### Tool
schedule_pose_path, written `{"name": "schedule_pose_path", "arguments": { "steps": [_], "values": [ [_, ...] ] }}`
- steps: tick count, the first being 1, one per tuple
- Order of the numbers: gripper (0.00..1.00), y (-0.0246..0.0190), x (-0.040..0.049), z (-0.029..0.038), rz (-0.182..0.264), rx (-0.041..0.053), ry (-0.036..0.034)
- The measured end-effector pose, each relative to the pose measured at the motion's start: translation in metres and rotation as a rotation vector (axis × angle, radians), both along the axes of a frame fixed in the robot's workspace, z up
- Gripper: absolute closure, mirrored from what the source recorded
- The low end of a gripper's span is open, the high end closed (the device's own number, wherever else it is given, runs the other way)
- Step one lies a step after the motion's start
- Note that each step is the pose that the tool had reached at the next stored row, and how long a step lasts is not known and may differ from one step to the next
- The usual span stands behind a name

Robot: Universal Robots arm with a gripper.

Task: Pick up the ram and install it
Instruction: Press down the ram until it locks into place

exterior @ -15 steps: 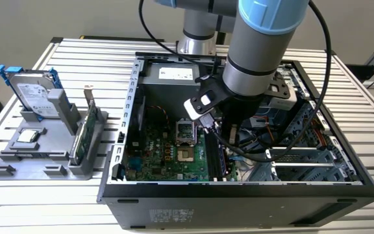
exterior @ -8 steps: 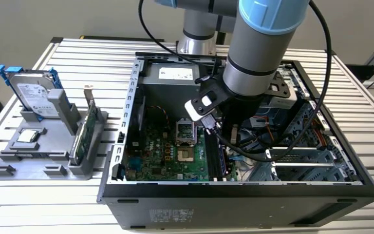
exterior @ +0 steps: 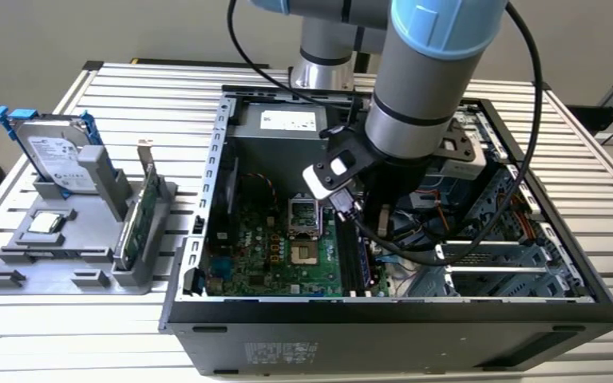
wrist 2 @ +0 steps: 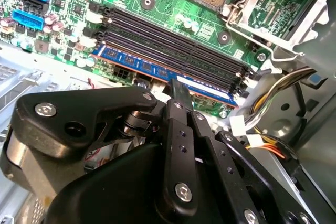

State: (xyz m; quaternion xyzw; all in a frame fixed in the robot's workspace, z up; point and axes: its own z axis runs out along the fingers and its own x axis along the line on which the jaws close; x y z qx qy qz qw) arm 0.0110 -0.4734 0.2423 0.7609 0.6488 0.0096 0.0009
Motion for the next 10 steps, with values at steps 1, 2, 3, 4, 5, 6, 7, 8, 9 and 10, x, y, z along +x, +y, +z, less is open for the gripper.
{"name": "schedule_pose_path", "arguments": {
  "steps": [1, 2, 3, 4, 5, 6, 7, 8, 9, 10],
  "values": [
    [1.0, 0.0, 0.0, -0.0004, 0.0, 0.0001, 0.0001],
    [1.0, 0.0, 0.0001, -0.0007, 0.0, 0.0004, 0.0],
    [1.0, 0.0, 0.0001, -0.0009, 0.0, 0.0005, 0.0001],
    [1.0, 0.0, 0.0001, -0.0013, 0.0, 0.0008, 0.0001],
    [1.0, 0.0, 0.0001, -0.0017, 0.0, 0.0011, 0.0],
    [1.0, 0.0, 0.0001, -0.0019, 0.0, 0.001, 0.0001],
    [1.0, 0.0, 0.0002, -0.0019, 0.0, 0.0009, 0.0001],
    [1.0, 0.0, 0.0001, -0.0019, 0.0, 0.0009, 0.0001],
    [1.0, 0.0, 0.0002, -0.0029, 0.0, 0.0012, 0.0],
    [1.0, 0.0, 0.0002, -0.0046, 0.0, 0.0011, 0.0]
  ]
}}
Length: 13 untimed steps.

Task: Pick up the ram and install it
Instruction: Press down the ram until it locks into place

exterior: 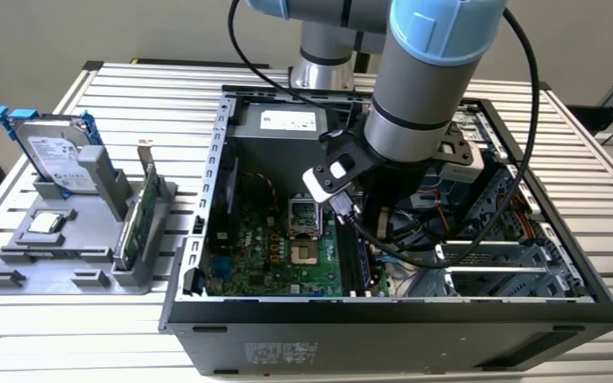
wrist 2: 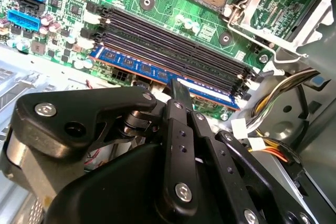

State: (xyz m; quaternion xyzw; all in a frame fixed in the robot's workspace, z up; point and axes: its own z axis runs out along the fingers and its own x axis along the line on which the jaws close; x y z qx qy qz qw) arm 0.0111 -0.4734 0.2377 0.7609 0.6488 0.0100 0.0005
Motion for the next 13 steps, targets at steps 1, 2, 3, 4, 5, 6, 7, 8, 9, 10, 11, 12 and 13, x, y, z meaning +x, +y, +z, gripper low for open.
{"name": "schedule_pose_path", "arguments": {
  "steps": [1, 2, 3, 4, 5, 6, 7, 8, 9, 10, 11, 12, 13],
  "values": [
    [1.0, 0.0, 0.0, -0.0001, 0.0, 0.0, 0.0],
    [1.0, 0.0, 0.0, -0.0003, 0.0, 0.0, 0.0],
    [1.0, 0.0, 0.0, -0.0005, 0.0, 0.0001, 0.0],
    [1.0, 0.0, 0.0, -0.0007, 0.0, 0.0001, 0.0],
    [1.0, 0.0, 0.0, -0.0009, 0.0, 0.0001, 0.0],
    [1.0, 0.0, 0.0, -0.0011, 0.0, 0.0001, 0.0],
    [1.0, 0.0, 0.0, -0.0012, 0.0, 0.0001, 0.0],
    [1.0, 0.0, 0.0, -0.0014, 0.0, 0.0001, 0.0],
    [1.0, 0.0, 0.0, -0.0015, 0.0, 0.0002, 0.0],
    [1.0, 0.0, 0.0, -0.0015, 0.0, 0.0002, 0.0],
    [1.0, 0.0, 0.0, -0.0016, 0.0, 0.0001, 0.0],
    [1.0, 0.0, 0.0, -0.0016, 0.0, 0.0001, 0.0],
    [1.0, 0.0, 0.0, -0.0017, 0.0, 0.0001, 0.0]
  ]
}}
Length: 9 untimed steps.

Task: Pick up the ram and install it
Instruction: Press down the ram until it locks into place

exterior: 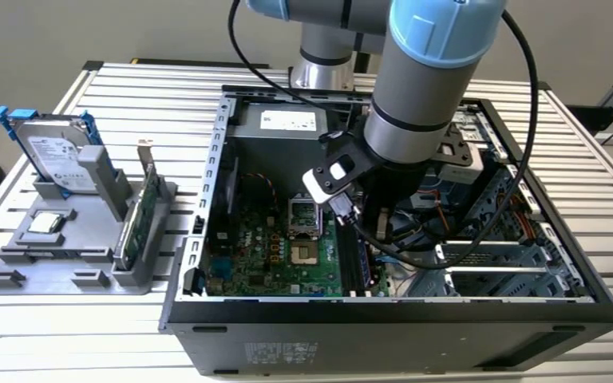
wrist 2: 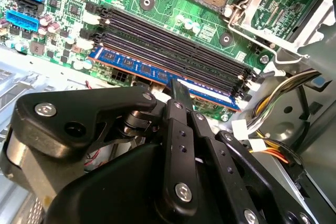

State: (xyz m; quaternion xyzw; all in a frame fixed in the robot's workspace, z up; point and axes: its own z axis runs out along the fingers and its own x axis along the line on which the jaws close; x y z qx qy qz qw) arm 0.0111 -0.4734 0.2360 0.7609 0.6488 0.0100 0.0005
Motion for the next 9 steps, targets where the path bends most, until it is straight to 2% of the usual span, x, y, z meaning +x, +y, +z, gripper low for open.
{"name": "schedule_pose_path", "arguments": {
  "steps": [2, 9],
  "values": [
    [1.0, 0.0, 0.0, -0.0026, 0.0, 0.0, 0.0],
    [1.0, 0.0, 0.0, -0.0046, 0.0, 0.0002, 0.0]
  ]
}}
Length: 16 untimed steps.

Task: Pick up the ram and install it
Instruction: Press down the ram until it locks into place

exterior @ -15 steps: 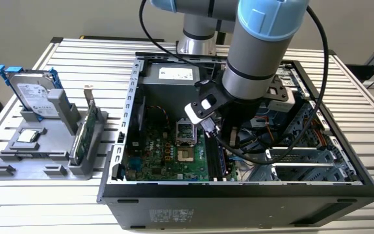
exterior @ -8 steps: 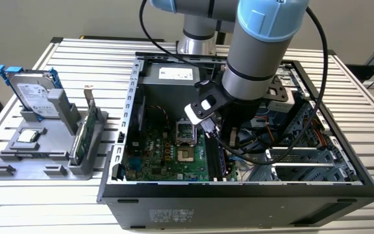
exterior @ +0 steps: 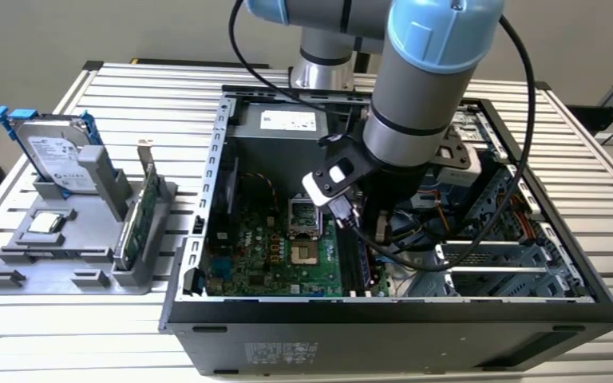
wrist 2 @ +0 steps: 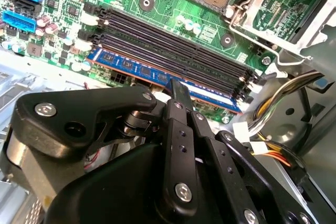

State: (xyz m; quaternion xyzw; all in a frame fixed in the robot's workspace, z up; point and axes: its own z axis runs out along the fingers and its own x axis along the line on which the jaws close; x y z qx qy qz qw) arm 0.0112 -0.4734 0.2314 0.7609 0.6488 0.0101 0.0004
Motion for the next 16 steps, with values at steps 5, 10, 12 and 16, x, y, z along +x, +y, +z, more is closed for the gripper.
{"name": "schedule_pose_path", "arguments": {
  "steps": [5, 10, 12, 16],
  "values": [
    [1.0, 0.0, 0.0003, -0.0032, 0.0, 0.0002, 0.0],
    [1.0, 0.0, 0.0004, -0.0054, 0.0, 0.0004, 0.0],
    [1.0, 0.0, 0.0004, -0.0063, 0.0, 0.0003, 0.0],
    [1.0, -0.0001, 0.0004, -0.0077, 0.0, -0.0002, 0.0002]
  ]
}}
